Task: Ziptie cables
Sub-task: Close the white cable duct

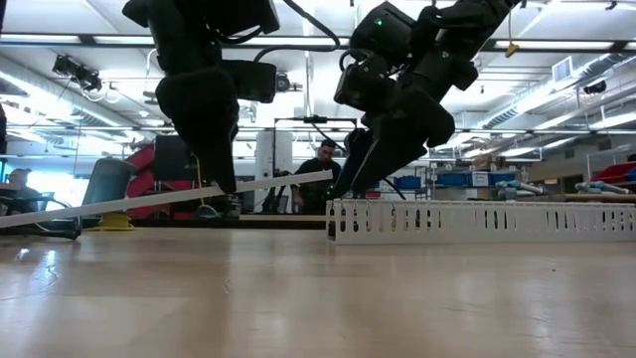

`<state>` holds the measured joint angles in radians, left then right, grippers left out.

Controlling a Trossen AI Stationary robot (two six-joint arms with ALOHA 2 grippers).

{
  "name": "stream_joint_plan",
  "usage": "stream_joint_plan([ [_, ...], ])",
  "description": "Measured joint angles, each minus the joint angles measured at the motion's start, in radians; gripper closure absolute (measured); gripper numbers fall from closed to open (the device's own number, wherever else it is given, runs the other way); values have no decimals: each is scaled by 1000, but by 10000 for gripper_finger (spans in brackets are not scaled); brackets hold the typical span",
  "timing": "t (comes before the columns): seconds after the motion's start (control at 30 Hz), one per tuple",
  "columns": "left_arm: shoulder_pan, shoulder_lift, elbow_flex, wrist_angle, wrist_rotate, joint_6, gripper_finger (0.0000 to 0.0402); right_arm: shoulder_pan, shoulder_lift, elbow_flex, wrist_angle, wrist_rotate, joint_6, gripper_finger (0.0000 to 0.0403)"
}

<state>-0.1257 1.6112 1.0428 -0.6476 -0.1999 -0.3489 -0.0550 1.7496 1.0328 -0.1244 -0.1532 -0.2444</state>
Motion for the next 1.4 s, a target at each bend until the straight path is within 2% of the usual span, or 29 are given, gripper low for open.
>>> stream_joint_plan([
  [0.13,0,0,0,1,4,0,186,-5,20,-1,-14,-29,8,94],
  [0.33,0,0,0,2,5,0,186,-6,47,0,31,11,4,95],
  [0.73,0,0,0,3,6,0,186,-8,47,0,34,2,9,105],
  [0.83,0,0,0,3,6,0,186,-8,47,0,33,2,16,130],
  [1.13,0,0,0,3,6,0,186,-8,47,0,34,0,11,242],
  [1.27,0,0,0,3,6,0,186,-8,47,0,34,0,7,266],
  [1.4,0,0,0,-1,8,0,186,-8,47,0,34,0,7,271],
])
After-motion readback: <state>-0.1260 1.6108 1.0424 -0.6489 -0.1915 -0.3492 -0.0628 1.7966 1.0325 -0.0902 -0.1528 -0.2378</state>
